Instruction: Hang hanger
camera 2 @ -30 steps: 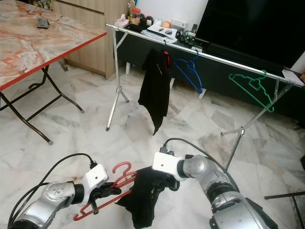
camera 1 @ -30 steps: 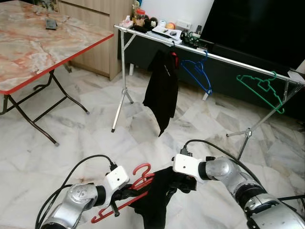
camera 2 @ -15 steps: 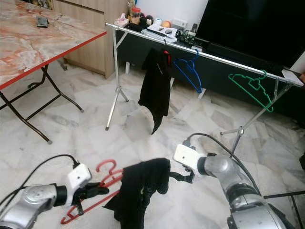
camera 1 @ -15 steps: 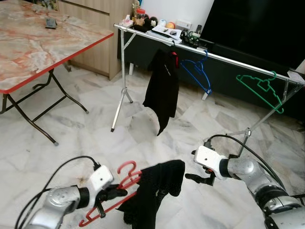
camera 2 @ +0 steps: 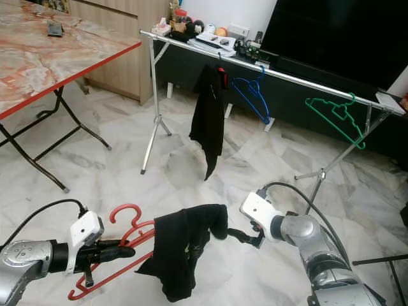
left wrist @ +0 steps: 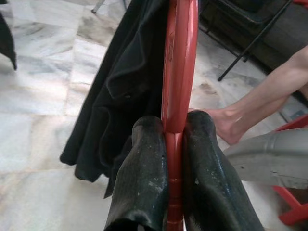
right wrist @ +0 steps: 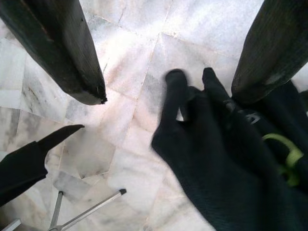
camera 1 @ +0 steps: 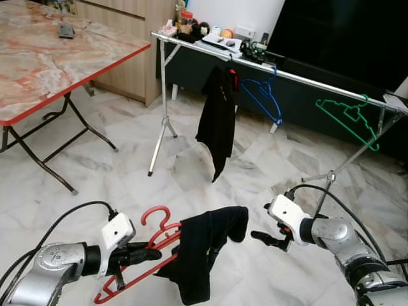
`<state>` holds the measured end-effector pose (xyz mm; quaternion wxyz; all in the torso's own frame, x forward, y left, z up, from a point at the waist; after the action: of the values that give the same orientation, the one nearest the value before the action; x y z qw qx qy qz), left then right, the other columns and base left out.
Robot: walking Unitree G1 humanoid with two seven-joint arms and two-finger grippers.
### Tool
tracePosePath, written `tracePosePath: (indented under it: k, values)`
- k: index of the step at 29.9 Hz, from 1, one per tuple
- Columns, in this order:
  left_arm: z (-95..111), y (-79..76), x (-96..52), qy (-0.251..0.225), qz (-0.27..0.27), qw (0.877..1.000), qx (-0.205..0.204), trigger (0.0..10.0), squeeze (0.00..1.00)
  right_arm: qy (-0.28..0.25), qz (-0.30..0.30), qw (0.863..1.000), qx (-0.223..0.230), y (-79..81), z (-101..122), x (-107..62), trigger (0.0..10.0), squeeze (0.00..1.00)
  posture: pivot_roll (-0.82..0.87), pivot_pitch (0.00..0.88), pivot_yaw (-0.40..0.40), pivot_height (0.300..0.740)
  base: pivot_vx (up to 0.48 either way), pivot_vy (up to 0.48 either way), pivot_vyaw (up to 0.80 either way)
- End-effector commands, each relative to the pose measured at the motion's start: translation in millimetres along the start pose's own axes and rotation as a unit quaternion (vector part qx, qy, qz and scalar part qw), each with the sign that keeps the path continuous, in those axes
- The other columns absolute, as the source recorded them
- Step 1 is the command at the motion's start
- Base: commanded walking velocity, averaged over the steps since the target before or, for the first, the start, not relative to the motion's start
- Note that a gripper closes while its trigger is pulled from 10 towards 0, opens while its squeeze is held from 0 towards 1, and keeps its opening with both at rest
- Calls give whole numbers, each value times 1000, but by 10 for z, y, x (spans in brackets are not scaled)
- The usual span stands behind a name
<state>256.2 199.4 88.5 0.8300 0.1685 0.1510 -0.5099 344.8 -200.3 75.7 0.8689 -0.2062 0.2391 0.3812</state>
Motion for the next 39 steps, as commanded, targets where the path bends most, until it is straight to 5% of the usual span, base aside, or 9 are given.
tracePosePath:
  k: [1, 14, 31, 32, 33, 34, 35, 39]
  values:
    - [127, -27, 20, -25, -19, 999, 16, 0, 0, 2, -13, 1000, 17, -32, -66, -51, 10000, 0, 87, 77, -194, 740, 0, 0, 0]
    - [365, -25, 29, -58, -47, 997, 30, 0, 0, 1, 51, 996, 75, 157, -220, -13, 10000, 0, 98, 55, -184, 740, 0, 0, 0]
    - [668, -29, 31, -119, -63, 990, 37, 0, 0, -49, 60, 985, 155, 221, -203, 34, 10000, 0, 109, 56, -182, 740, 0, 0, 0]
    - [680, -30, 30, -121, -64, 990, 37, 0, 0, -51, 60, 984, 158, 224, -200, 38, 8157, 0, 109, 56, -182, 740, 0, 0, 0]
    - [701, -33, 32, -124, -65, 989, 38, 0, 0, -55, 61, 983, 167, 230, -196, 45, 1020, 0, 112, 58, -182, 740, 0, 0, 0]
    - [701, -33, 32, -124, -65, 989, 38, 0, 0, -55, 61, 983, 167, 230, -196, 45, 1020, 0, 112, 58, -182, 740, 0, 0, 0]
    - [718, -37, 35, -127, -67, 989, 38, 0, 0, -61, 62, 981, 175, 234, -189, 50, 0, 0, 113, 60, -182, 740, 0, 0, 0]
    - [775, -38, 53, -137, -68, 987, 39, 0, 0, -77, 73, 975, 193, 254, -151, 72, 0, 0, 115, 65, -182, 740, 0, 0, 0]
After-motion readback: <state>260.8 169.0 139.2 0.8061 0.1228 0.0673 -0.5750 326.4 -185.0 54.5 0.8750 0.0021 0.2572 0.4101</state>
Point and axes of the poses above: a point about 5 cm out from each wrist's last joint towards the gripper, its own x axis pointing out of the wrist towards the gripper, its own z axis along the axis of the wrist's last joint, y = z × x, the point moved 1 cm from there along x, pointing out of the wrist towards the gripper, and after that the axes turned 9 degrees about x, right-handed, at the moved point
